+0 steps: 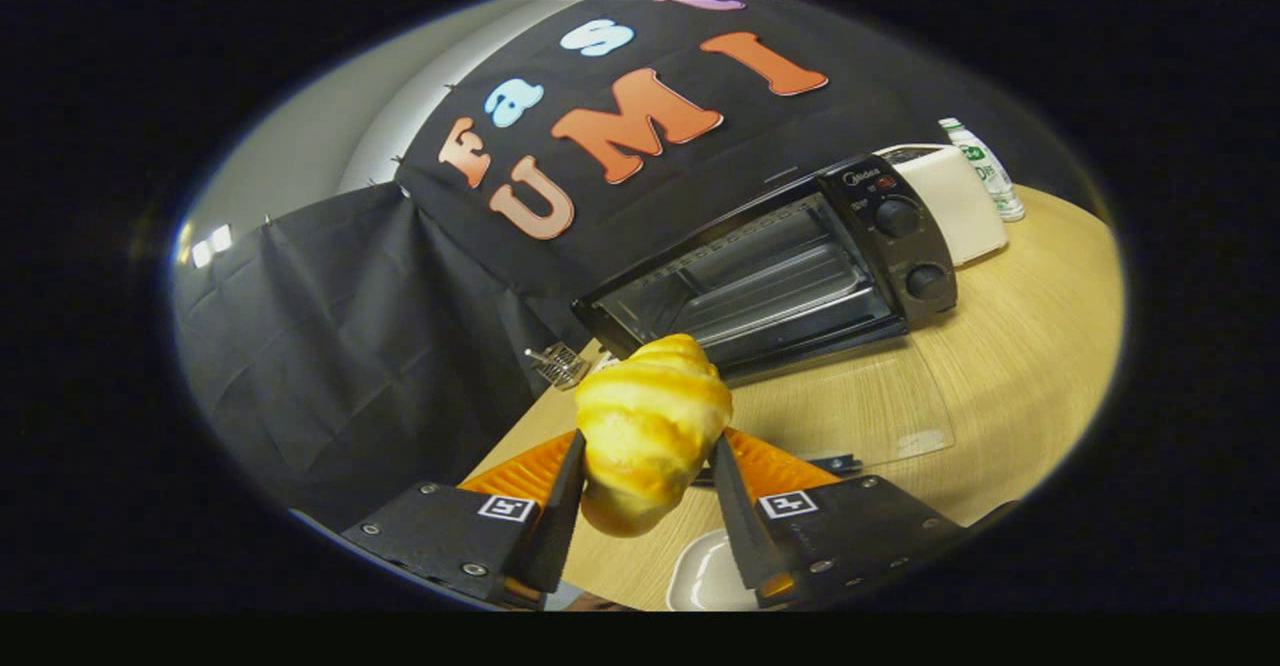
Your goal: Open the toaster oven, put the food inside, and close the toaster oven door.
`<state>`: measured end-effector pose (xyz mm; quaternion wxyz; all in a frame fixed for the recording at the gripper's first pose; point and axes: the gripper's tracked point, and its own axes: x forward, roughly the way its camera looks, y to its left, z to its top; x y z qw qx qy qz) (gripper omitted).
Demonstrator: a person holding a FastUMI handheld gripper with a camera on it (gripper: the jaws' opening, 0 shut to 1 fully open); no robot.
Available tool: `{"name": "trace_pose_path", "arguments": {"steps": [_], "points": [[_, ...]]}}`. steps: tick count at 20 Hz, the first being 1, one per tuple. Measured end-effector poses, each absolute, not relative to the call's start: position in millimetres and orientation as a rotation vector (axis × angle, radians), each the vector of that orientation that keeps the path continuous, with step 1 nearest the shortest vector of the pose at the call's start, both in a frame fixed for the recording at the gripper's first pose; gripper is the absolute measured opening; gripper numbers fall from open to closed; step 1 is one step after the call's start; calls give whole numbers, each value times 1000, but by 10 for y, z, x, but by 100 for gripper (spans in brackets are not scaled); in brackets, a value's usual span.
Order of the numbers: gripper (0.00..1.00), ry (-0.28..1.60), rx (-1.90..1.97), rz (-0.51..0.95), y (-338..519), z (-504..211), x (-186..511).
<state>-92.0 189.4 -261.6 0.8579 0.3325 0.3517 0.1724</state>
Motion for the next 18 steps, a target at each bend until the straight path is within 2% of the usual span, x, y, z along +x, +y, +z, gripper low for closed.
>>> {"name": "trace_pose_path", "arguments": {"steps": [10, 18], "points": [[66, 729, 747, 238, 1816, -3021, 160], [66, 713, 693, 224, 1837, -3293, 713]]}}
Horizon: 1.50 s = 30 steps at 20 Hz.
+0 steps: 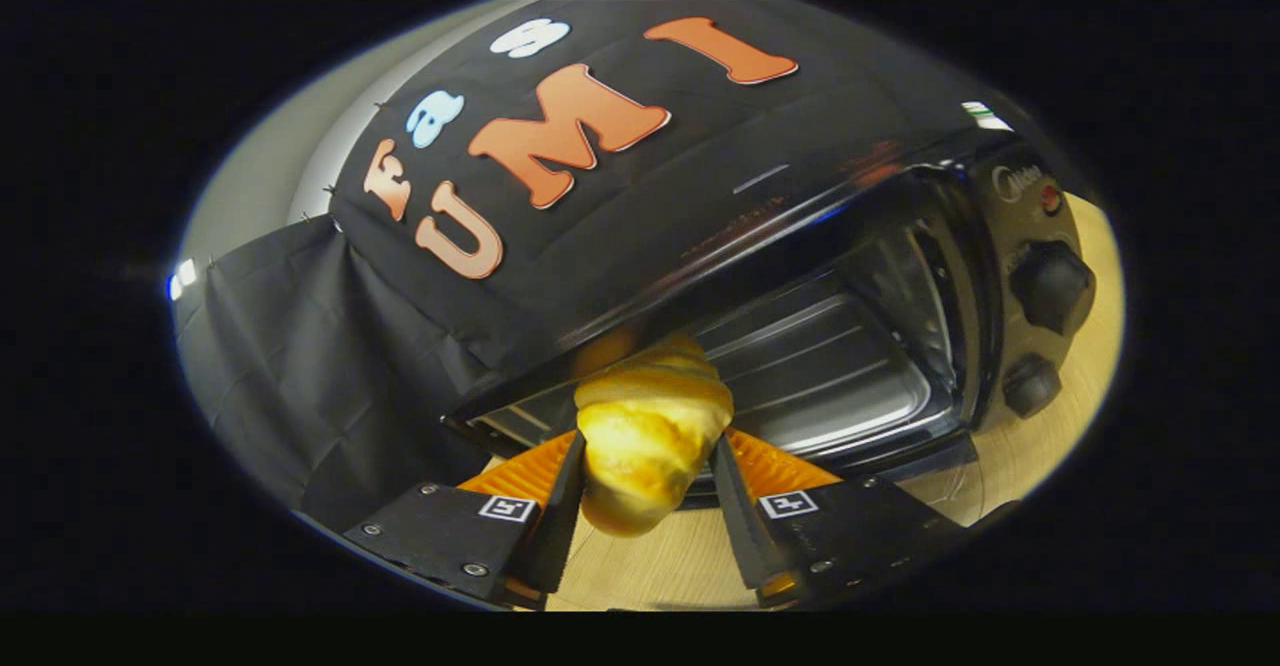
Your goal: Open the toaster oven, put the food inside, and close the toaster oven door.
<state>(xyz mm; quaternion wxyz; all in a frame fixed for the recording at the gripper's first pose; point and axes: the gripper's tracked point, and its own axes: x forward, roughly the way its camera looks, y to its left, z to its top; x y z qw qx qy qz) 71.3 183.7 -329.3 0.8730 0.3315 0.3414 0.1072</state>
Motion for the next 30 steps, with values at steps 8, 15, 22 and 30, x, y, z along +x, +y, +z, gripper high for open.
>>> {"name": "trace_pose_path", "arguments": {"steps": [8, 15, 22, 30], "points": [[66, 707, 570, 171, 1772, -3509, 981], [68, 699, 293, 73, 1558, -3631, 1016], [86, 678, 210, 37, 1438, -3484, 904], [91, 662, 170, 112, 1409, -2959, 29]]}}
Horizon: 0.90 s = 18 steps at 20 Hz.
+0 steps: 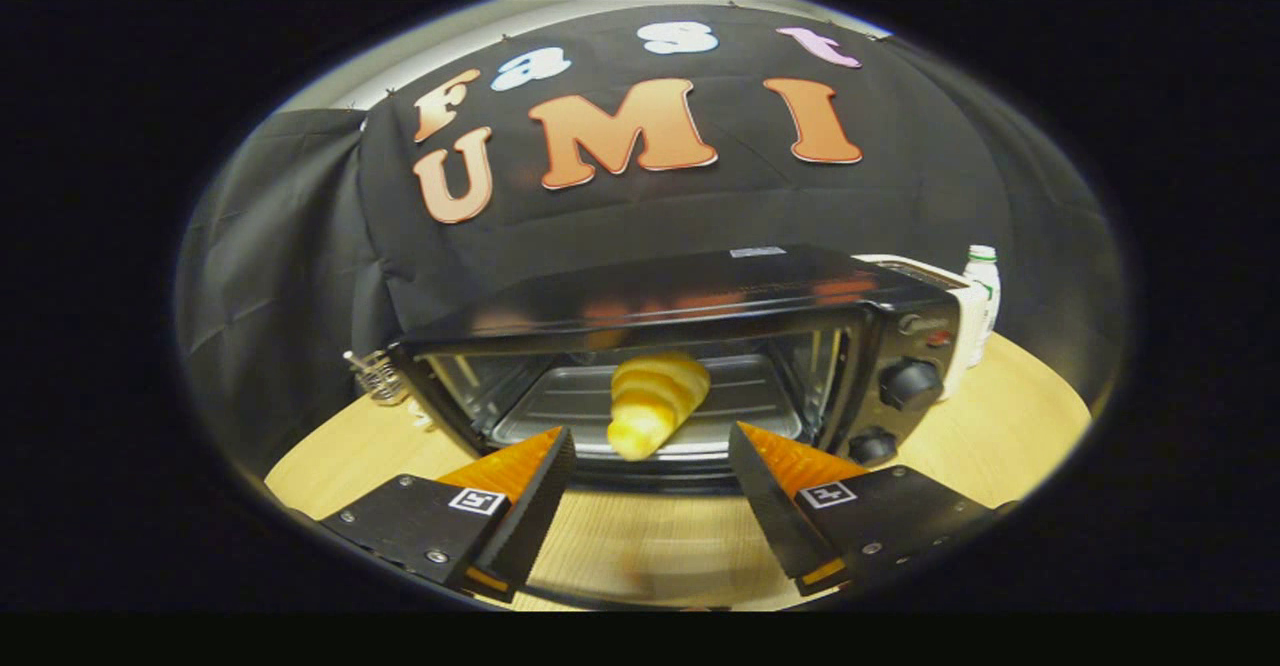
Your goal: Open the toaster oven, put the food inside, and close the toaster oven door.
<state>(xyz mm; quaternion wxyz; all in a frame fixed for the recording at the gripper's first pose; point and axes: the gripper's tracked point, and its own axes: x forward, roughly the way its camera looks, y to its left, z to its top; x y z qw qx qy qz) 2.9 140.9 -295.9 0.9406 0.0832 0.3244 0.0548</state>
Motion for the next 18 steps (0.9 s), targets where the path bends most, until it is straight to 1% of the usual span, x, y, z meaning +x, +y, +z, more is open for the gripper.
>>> {"name": "trace_pose_path", "arguments": {"steps": [6, 10, 12, 18], "points": [[91, 770, 208, 167, 1357, -3005, -876], [91, 852, 232, 162, 1298, -3151, -1306], [91, 927, 264, 172, 1330, -3306, -1497], [92, 958, 233, 175, 1298, -3418, -1582]]}}
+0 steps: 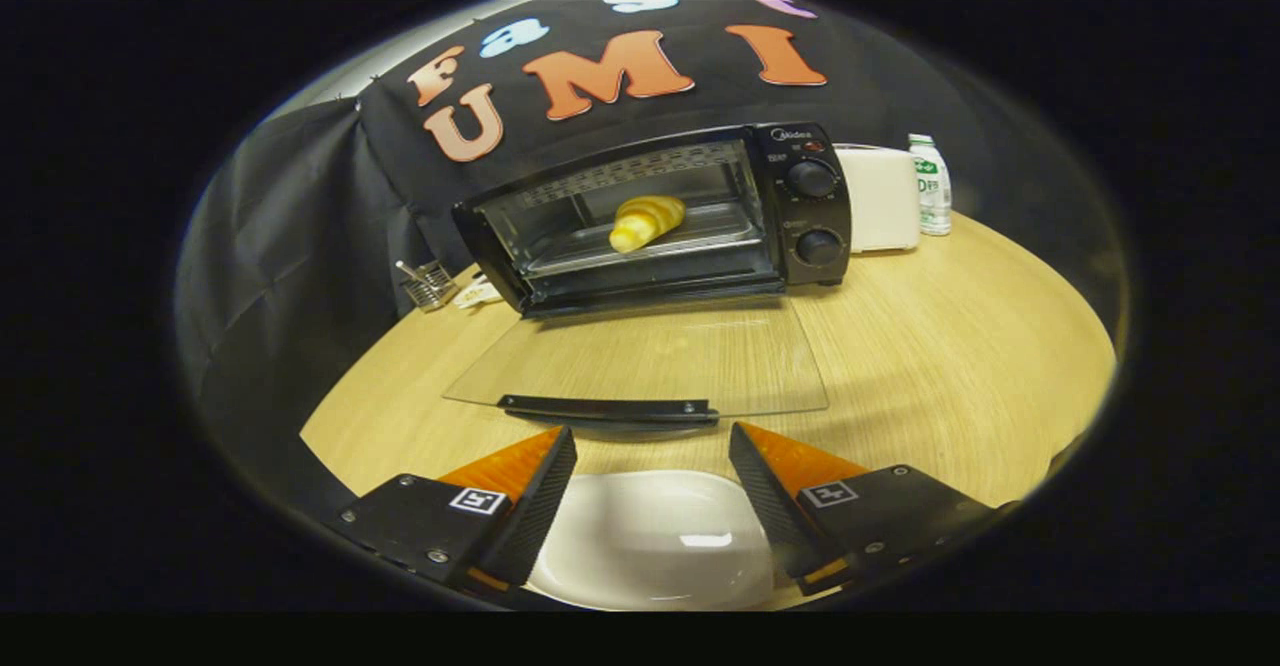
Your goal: Open the toaster oven, put the food inside, and close the toaster oven door.
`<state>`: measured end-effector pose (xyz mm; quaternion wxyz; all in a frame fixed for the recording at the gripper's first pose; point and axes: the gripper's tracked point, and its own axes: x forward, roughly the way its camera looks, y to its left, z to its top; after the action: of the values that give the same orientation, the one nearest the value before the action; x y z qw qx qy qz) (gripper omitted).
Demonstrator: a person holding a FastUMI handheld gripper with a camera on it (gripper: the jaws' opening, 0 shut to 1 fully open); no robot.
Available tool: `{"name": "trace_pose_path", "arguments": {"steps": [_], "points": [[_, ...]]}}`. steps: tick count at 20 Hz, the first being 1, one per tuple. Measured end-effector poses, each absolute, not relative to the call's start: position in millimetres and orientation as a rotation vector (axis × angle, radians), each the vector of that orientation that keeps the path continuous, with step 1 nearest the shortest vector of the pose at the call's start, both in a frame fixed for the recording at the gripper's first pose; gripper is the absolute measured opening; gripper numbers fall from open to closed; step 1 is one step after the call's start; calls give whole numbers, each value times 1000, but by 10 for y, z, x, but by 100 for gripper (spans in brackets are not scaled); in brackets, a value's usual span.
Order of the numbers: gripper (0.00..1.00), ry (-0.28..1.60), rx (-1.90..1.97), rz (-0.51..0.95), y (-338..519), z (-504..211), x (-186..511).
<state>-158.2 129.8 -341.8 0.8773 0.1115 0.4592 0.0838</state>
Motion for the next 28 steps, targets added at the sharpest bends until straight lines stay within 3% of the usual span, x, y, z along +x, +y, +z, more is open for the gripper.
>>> {"name": "trace_pose_path", "arguments": {"steps": [8, 15, 28], "points": [[92, 973, 229, 170, 1389, -3502, -1394], [92, 805, 190, 192, 1408, -3034, -1079], [97, 682, 226, 231, 1396, -2632, -540]]}}
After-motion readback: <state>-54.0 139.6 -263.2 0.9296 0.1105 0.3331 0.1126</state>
